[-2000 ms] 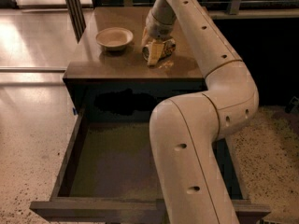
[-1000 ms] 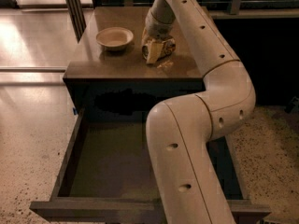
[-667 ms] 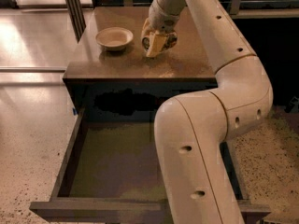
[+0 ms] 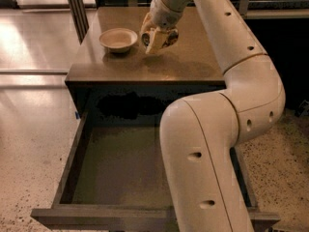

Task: Place orange can into top drawer

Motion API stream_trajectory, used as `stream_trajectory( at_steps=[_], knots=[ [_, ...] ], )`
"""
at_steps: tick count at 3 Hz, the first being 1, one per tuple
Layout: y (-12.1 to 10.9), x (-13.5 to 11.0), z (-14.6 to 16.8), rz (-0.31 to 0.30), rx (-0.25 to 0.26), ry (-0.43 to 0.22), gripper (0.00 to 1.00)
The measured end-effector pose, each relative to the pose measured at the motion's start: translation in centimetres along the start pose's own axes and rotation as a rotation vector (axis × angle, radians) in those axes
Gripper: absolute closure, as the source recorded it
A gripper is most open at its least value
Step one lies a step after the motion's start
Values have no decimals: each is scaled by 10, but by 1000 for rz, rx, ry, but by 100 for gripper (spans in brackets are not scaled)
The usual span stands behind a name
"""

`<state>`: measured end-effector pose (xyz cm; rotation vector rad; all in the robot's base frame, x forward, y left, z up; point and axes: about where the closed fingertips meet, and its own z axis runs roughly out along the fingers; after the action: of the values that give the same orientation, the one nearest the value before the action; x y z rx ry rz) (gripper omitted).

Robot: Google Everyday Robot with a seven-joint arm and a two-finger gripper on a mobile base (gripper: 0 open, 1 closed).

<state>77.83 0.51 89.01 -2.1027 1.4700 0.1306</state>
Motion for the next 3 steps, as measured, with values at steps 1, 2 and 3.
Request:
stream_trajectory(
  at_steps=[1, 2, 3],
  knots=[
    [14, -12, -13, -12, -40, -5, 100],
    [39, -35, -45, 0, -75, -31, 100],
    [76, -62, -95, 36, -77, -55, 100]
  ],
)
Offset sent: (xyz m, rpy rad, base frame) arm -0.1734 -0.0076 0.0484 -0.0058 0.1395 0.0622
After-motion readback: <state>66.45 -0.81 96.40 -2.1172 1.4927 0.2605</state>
